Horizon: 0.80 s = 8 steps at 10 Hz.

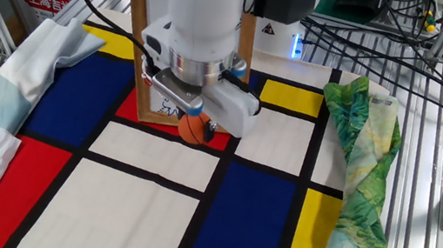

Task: Grab a basketball, release it and shoot it into the basket

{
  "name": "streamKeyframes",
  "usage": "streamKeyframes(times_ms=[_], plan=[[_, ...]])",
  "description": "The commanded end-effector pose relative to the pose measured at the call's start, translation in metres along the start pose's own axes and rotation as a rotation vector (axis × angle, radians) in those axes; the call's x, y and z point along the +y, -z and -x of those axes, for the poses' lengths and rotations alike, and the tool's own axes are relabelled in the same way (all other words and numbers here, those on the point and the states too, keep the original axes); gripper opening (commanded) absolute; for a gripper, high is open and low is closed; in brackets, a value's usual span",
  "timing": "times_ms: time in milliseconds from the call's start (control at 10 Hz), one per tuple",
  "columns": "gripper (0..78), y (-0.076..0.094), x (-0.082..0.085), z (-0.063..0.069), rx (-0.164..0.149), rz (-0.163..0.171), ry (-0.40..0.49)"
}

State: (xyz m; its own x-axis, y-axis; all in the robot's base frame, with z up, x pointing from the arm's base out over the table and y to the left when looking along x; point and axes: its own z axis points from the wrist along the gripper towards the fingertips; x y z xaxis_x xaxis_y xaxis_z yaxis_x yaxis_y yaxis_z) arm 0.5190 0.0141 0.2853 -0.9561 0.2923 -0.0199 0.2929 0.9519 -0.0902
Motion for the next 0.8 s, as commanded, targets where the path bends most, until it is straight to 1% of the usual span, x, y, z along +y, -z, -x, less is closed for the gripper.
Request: streamKeyframes(times_ms=[100,200,300,400,500,700,800], plan=[[1.3,0.0014,0.0001,0.0007,-0.002,-0.010,-0.073],[1.3,0.0014,0.0001,0.0007,-0.002,-0.010,-0.104],[1.3,0.0014,0.0001,0.0007,-0.001,-0.006,-0.160],[1.3,0.0014,0.0001,0.0007,-0.011,-0.002,-0.195],[1.3,0.0014,0.0001,0.0007,-0.033,-0.006,-0.211],[1.3,0.0016,-0.0005,0.0001,-0.038,-0.010,-0.206],[1.3,0.0067,-0.0030,-0.0026,-0.032,-0.012,-0.195]])
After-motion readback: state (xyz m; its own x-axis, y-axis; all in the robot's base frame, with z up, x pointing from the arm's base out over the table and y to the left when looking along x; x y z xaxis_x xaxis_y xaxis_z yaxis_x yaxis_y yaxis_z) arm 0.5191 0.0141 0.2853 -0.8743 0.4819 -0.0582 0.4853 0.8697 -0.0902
